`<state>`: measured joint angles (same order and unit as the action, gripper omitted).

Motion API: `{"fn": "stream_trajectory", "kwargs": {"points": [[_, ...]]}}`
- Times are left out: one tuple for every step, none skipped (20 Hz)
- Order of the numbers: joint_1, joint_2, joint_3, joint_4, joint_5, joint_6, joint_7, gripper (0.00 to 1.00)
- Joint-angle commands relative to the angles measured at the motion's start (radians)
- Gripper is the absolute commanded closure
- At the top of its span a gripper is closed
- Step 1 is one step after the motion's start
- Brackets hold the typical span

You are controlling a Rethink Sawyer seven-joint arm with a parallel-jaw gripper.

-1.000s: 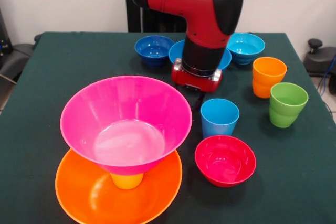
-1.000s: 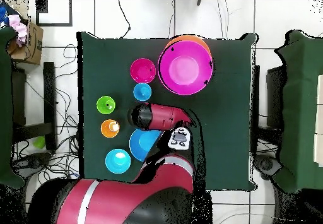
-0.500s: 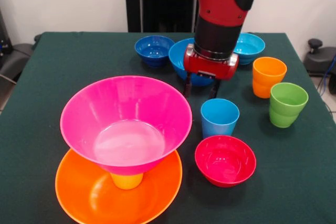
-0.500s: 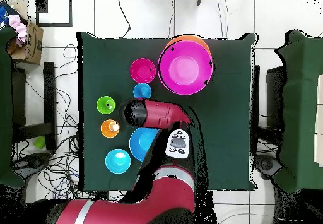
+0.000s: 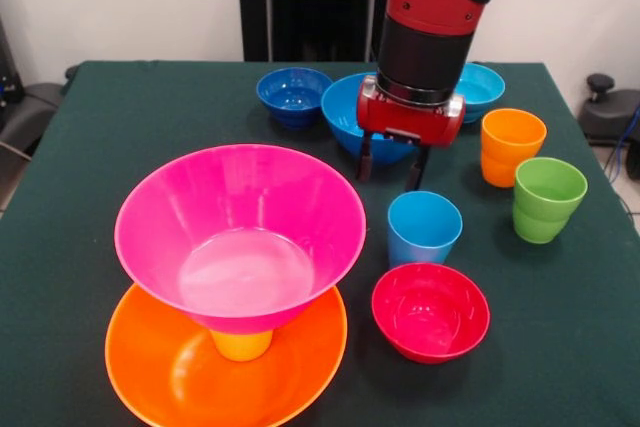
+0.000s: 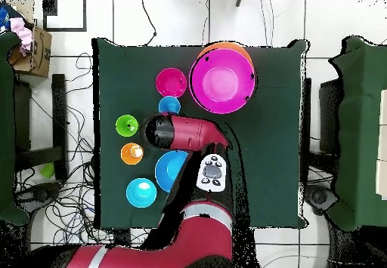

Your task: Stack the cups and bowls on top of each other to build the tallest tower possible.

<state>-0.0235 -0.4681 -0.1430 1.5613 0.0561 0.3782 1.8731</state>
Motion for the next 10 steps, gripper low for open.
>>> {"fn": "stream_trajectory", "kwargs": {"points": [[0.050, 0.125, 0.073, -0.161, 0.038, 0.109, 0.137, 0.00], [0.055, 0.141, 0.067, -0.182, 0.044, 0.110, 0.145, 0.00], [0.063, 0.164, 0.059, -0.216, 0.054, 0.107, 0.156, 0.00], [0.067, 0.176, 0.055, -0.232, 0.060, 0.107, 0.161, 0.00], [0.073, 0.188, 0.053, -0.250, 0.069, 0.105, 0.168, 0.00], [0.077, 0.192, 0.051, -0.258, 0.075, 0.108, 0.172, 0.00], [0.083, 0.191, 0.050, -0.259, 0.084, 0.111, 0.180, 0.00], [0.085, 0.190, 0.048, -0.260, 0.088, 0.114, 0.180, 0.00], [0.085, 0.194, 0.050, -0.263, 0.092, 0.111, 0.178, 0.00], [0.085, 0.196, 0.051, -0.264, 0.095, 0.110, 0.174, 0.00]]}}
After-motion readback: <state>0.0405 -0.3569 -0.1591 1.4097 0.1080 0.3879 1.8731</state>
